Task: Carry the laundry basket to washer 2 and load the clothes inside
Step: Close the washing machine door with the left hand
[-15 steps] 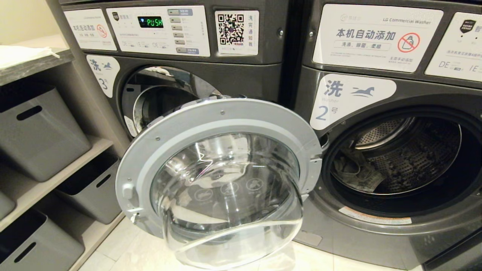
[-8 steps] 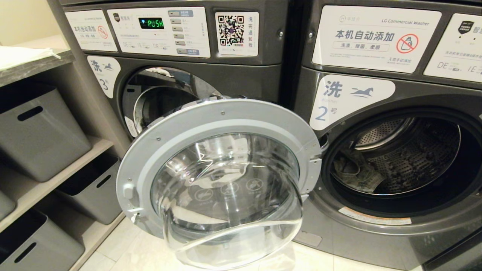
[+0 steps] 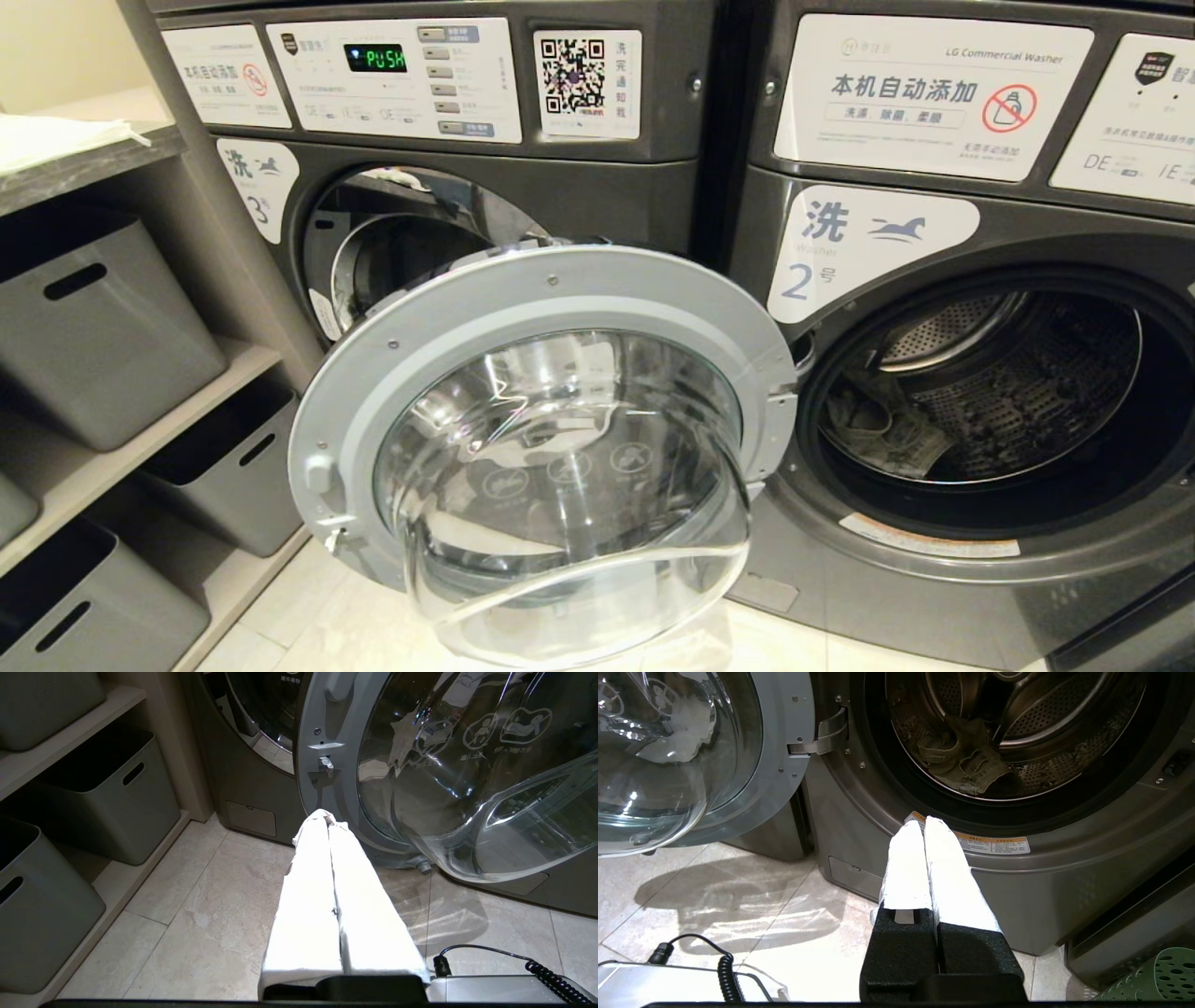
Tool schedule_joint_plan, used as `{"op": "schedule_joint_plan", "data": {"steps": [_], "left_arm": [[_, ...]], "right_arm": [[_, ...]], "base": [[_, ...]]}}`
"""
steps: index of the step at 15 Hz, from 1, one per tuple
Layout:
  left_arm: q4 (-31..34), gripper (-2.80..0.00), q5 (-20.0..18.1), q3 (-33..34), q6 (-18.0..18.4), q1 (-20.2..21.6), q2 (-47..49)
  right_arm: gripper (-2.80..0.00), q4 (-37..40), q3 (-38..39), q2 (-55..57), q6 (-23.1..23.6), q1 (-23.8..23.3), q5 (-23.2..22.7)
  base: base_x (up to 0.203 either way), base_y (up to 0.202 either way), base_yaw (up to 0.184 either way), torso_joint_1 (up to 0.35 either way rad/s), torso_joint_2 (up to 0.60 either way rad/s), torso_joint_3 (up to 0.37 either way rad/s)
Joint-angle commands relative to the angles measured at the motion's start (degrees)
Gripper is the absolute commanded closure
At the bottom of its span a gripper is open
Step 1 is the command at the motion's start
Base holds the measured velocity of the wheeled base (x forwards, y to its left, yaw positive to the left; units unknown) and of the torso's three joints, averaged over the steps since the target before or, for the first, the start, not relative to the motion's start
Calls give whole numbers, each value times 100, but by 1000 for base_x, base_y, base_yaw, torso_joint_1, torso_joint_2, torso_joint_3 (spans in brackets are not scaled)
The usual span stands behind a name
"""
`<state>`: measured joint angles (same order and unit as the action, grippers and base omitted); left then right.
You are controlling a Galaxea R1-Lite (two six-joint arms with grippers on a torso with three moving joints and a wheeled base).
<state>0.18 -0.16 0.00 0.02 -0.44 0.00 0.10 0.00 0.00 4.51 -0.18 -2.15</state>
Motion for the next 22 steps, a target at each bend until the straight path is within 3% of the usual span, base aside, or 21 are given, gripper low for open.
{"op": "schedule_joint_plan", "data": {"steps": [1, 9, 22], "left_arm": [[-1, 0, -1, 0, 6, 0, 9], [-1, 0, -1, 0, -2, 0, 9], [-1, 0, -1, 0, 6, 0, 9]], "right_arm": [[0, -1, 0, 9, 6, 1, -5], [0, -1, 0, 9, 6, 3, 4], [0, -1, 0, 9, -29, 1, 4]], "base": [[0, 0, 0, 0, 0, 0], [-138, 0, 0, 0, 0, 6], [0, 1, -20, 0, 0, 0]]}}
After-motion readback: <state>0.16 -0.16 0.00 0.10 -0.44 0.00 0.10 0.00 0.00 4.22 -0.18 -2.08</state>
